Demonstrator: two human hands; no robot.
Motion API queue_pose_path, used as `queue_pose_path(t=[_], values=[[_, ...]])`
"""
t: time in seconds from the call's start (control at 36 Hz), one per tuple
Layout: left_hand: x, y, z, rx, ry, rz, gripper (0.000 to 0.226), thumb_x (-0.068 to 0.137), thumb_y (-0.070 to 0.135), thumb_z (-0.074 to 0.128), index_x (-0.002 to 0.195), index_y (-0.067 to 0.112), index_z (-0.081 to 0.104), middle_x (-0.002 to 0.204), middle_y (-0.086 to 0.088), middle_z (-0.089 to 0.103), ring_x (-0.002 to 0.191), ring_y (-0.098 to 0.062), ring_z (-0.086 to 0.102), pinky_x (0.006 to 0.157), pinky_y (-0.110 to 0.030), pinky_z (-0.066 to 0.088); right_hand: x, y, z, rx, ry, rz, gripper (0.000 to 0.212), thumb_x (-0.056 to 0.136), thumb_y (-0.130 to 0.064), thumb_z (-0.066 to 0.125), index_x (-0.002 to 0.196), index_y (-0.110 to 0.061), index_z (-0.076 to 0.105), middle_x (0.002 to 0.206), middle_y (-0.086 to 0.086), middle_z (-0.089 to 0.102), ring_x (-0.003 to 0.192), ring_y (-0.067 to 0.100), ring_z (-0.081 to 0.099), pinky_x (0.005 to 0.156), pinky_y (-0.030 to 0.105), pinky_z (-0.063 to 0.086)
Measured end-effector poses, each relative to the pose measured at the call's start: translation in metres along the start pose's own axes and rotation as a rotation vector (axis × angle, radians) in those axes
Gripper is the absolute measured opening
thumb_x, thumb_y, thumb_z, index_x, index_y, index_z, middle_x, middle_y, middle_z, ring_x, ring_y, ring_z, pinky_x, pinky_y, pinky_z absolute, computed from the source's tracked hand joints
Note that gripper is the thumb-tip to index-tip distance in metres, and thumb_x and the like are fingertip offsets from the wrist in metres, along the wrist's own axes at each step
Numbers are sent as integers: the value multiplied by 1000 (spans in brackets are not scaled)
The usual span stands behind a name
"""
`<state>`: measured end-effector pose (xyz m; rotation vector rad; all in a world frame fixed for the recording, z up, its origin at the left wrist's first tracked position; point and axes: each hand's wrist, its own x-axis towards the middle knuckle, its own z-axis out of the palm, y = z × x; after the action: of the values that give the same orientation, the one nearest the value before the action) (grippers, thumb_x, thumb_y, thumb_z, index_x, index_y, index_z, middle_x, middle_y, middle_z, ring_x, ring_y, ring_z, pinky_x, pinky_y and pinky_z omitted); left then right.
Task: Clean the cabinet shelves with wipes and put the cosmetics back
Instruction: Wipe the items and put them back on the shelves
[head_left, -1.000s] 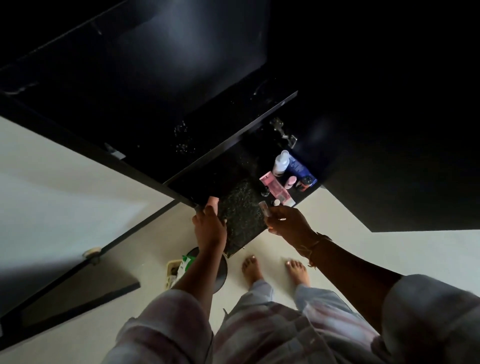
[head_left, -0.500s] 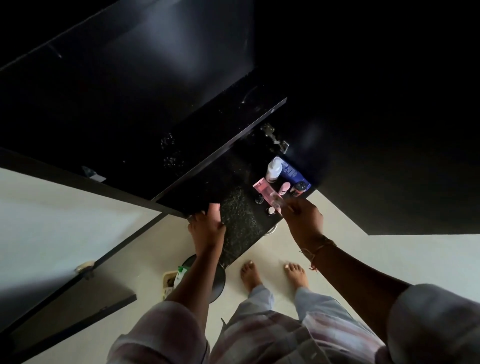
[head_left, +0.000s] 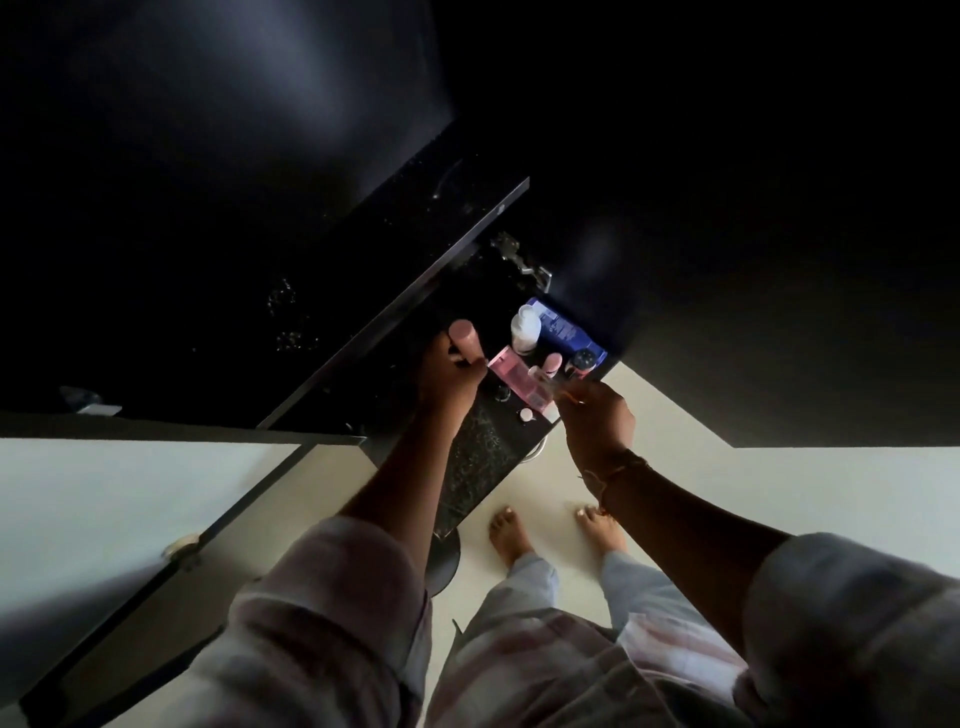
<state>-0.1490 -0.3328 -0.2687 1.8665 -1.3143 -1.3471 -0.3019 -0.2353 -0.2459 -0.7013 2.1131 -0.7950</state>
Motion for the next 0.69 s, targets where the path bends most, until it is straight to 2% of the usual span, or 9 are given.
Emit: queue_pose_path(t=[0.08, 0.25, 0.44, 0.58, 0.69], values=[[6, 3, 4, 45, -27, 25, 43, 78, 12, 74, 119, 15, 58, 107, -1, 69, 97, -13, 66, 86, -31, 54, 3, 3, 5, 3, 10, 34, 7, 85, -28, 66, 88, -27, 72, 80, -8, 65, 78, 15, 57, 67, 25, 39], [19, -5, 9, 142, -40, 16, 41, 71, 30, 73, 109, 33, 57, 104, 7, 68, 99, -13, 65, 90, -43, 53, 8, 10, 12, 5, 3, 73, 3, 81, -28, 70, 81, -26, 72, 80, -5, 71, 76, 14, 60, 62, 23, 37], [29, 0, 15, 135, -36, -1, 40, 74, 23, 74, 109, 32, 57, 103, 7, 67, 98, -12, 64, 91, -43, 53, 15, 13, 17, -2, -12, 97, 6, 83, -27, 70, 86, -23, 73, 87, -2, 70, 78, 14, 57, 62, 23, 36], [33, 1, 18, 171, -29, 17, 40, 73, 30, 74, 110, 32, 58, 99, 8, 68, 95, -12, 65, 88, -43, 55, 20, 14, 20, -21, -12, 81, 11, 82, -27, 71, 91, -20, 74, 91, 3, 72, 84, 21, 62, 70, 27, 45], [33, 1, 18, 210, -30, 25, 37, 72, 39, 72, 105, 35, 56, 96, 10, 67, 93, -12, 65, 85, -43, 55, 24, 16, 24, -27, 5, 94, 20, 81, -33, 70, 94, -19, 72, 86, -3, 69, 81, 16, 59, 66, 23, 36]])
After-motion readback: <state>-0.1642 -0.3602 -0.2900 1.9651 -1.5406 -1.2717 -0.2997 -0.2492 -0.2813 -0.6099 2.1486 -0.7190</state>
